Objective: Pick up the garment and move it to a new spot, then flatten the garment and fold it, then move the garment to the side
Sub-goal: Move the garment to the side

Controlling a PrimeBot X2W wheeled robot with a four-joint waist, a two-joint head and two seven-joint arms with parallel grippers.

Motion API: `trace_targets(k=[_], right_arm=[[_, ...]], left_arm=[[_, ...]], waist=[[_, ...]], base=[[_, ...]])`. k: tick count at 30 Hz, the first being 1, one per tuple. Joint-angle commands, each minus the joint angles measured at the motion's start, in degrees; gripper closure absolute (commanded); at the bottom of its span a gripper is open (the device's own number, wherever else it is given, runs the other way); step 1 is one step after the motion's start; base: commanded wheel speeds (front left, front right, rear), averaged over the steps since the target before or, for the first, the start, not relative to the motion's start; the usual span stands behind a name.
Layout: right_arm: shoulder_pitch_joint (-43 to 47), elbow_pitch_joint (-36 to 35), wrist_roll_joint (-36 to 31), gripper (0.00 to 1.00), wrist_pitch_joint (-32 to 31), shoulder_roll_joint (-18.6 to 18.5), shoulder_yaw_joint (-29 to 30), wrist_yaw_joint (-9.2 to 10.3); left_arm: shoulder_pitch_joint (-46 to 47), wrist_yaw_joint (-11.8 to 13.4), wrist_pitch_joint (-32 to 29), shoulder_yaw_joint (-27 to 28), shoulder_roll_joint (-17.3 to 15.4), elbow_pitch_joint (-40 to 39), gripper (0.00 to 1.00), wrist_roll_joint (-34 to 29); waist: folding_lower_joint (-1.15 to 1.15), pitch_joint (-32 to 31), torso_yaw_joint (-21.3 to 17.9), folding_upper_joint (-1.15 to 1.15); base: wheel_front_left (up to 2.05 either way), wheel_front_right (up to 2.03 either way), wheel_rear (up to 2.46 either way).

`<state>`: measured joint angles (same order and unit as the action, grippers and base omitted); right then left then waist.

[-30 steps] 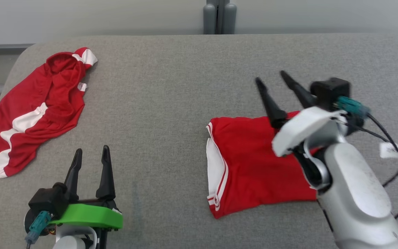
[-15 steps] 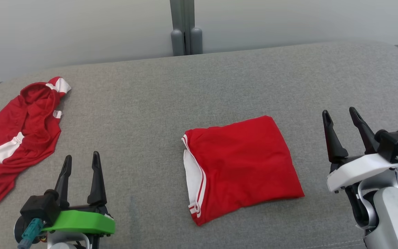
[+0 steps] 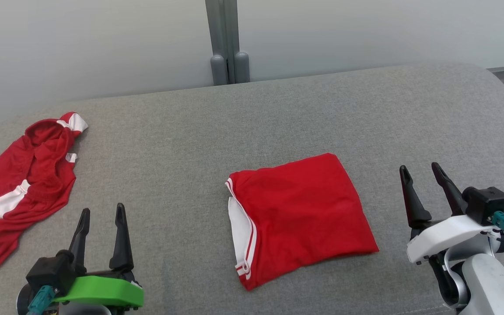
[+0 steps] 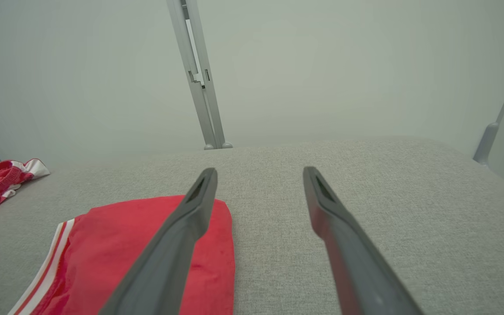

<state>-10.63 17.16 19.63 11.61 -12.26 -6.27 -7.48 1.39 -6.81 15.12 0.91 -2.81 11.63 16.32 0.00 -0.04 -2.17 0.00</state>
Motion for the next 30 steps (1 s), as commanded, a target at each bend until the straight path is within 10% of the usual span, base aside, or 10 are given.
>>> trace_targets(k=[1, 11, 30], right_arm=[[-0.02, 0.28, 0.42, 0.00, 0.41, 0.02, -0.16, -0.03], [-1.71, 2.14, 1.92, 0.00, -2.66, 0.10, -2.23, -0.03], [-11.79, 12.15, 1.23, 0.00, -28.69, 1.89, -1.87, -0.03]], left_arm=[[-0.90, -0.15, 0.01, 0.26, -0.17, 0.26, 0.00, -0.65], [-1.45, -0.19, 0.01, 0.38, -0.17, 0.16, 0.00, 0.14], [1.78, -0.27, 0.01, -1.69, -0.18, -0.42, 0.00, 1.75]], waist=[[0.00, -0.06, 0.04, 0.00], [0.00, 0.08, 0.48, 0.00], [0.00, 5.85, 6.10, 0.00]], base=[[0.00, 0.00, 0.00], [0.00, 0.00, 0.00], [0.00, 0.00, 0.00]])
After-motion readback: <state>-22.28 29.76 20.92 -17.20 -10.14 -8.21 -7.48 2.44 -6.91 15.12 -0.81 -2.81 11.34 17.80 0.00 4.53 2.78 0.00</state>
